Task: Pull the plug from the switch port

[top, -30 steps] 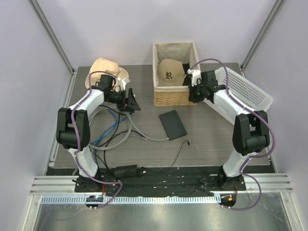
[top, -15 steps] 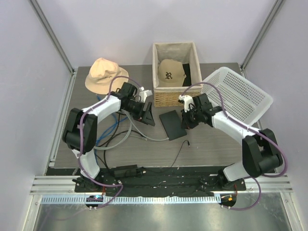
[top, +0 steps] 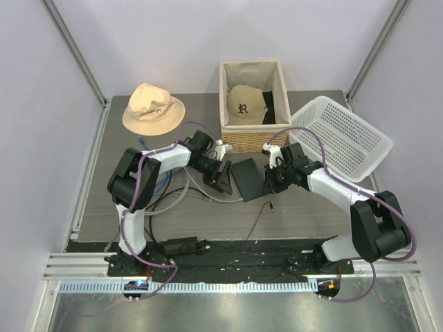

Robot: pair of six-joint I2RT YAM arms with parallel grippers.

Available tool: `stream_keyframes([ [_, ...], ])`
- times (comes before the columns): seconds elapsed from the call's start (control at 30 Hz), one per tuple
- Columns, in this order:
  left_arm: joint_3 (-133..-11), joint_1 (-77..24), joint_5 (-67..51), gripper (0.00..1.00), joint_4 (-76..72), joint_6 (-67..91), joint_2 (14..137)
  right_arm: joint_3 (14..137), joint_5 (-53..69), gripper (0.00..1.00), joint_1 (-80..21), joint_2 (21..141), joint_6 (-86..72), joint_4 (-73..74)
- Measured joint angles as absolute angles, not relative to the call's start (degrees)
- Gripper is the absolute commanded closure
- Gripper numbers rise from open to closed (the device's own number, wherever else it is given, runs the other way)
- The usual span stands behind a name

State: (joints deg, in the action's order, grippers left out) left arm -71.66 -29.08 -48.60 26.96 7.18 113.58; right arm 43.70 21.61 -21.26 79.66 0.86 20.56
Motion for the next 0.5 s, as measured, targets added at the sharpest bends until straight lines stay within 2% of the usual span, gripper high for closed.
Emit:
stream_keyframes([
  [0.2, -71.66, -31.18, -50.28, 0.36, 25.02, 7.49, 114.98, 44.27, 21.78, 0.99, -21.32, 82.06, -0.25, 20.45],
  [0.5, -69.38, -31.75, -57.47, 0.37, 19.97, 10.63, 117.19, 45.25, 23.59, 0.99, -22.9, 85.52, -2.68, 19.75],
])
